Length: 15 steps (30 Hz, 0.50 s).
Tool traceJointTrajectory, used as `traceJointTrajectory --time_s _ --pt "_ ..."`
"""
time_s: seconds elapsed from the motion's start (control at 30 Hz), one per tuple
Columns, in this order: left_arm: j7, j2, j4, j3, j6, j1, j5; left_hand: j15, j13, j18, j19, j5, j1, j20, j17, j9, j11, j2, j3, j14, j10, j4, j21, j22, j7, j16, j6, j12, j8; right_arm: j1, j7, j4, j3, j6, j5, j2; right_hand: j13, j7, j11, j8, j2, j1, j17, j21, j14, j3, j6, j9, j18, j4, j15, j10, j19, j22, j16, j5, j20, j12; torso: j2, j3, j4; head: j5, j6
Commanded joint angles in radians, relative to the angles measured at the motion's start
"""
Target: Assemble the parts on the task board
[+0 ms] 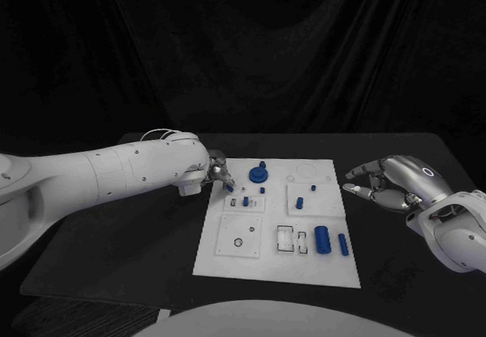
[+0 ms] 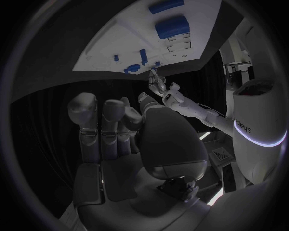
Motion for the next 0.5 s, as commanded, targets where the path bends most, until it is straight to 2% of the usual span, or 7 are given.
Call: traceJointTrajectory --time_s 0.03,0.13,0.27,0.5 --pt "-0.048 -0.024 0.051 0.002 -0.028 0.017 0.045 -0.01 0.262 -0.011 0.006 -0.006 -0.011 -0.001 0.263 0.001 -0.01 -0.007 0.059 0.104 0.106 -0.041 0.007 0.197 -0.008 0.003 0.015 0.004 -0.003 -0.002 -0.008 0.006 0.001 -0.002 -0.003 -0.004 -0.001 -0.001 0.008 -0.005 0.004 0.005 -0.001 -0.003 0.025 0.001 0.006 -0.001 0.007 -0.003 0.0 0.0 0.004 0.099 -0.003 -0.003 0.0 -0.003 -0.001 -0.0001 0.0008 -0.002 0.0" --pt "-0.077 -0.047 0.098 0.002 -0.033 0.029 0.047 -0.011 0.262 -0.012 0.01 -0.015 -0.026 -0.002 0.263 0.001 -0.011 -0.003 0.065 0.104 0.106 -0.03 0.011 0.199 -0.009 0.003 0.019 0.004 -0.006 -0.002 -0.01 0.008 0.001 -0.001 -0.003 -0.005 -0.001 -0.001 0.008 -0.005 0.004 0.005 -0.001 -0.003 0.025 0.001 0.006 -0.001 0.007 -0.003 0.0 0.0 0.004 0.099 -0.003 -0.003 0.0 -0.003 -0.001 0.0002 0.0004 0.002 0.0" --pt "-0.107 -0.068 0.143 0.001 -0.031 0.037 0.048 -0.012 0.262 -0.012 0.011 -0.017 -0.028 -0.002 0.263 0.001 -0.011 -0.003 0.065 0.104 0.106 -0.028 0.012 0.199 -0.009 0.003 0.019 0.004 -0.007 -0.002 -0.009 0.008 0.001 0.0 -0.003 -0.003 -0.003 -0.001 0.008 -0.006 0.004 0.005 -0.001 -0.003 0.025 0.001 0.007 -0.001 0.007 -0.003 0.0 0.0 0.003 0.099 -0.003 -0.004 0.0 -0.006 -0.002 0.0008 0.001 0.006 0.0" --pt "-0.13 -0.083 0.18 0.001 -0.032 0.035 0.048 -0.012 0.262 -0.012 0.01 -0.02 -0.032 -0.003 0.263 0.001 -0.011 0.001 0.069 0.104 0.106 -0.024 0.01 0.198 -0.009 0.003 0.018 0.004 -0.011 -0.003 -0.008 0.012 0.001 -0.001 -0.003 -0.005 -0.003 -0.001 0.008 -0.006 0.004 0.005 -0.002 -0.003 0.024 0.001 0.007 -0.001 0.006 -0.003 0.0 0.0 0.003 0.099 -0.003 -0.004 0.0 -0.006 -0.001 0.0003 -0.0008 0.011 0.0"
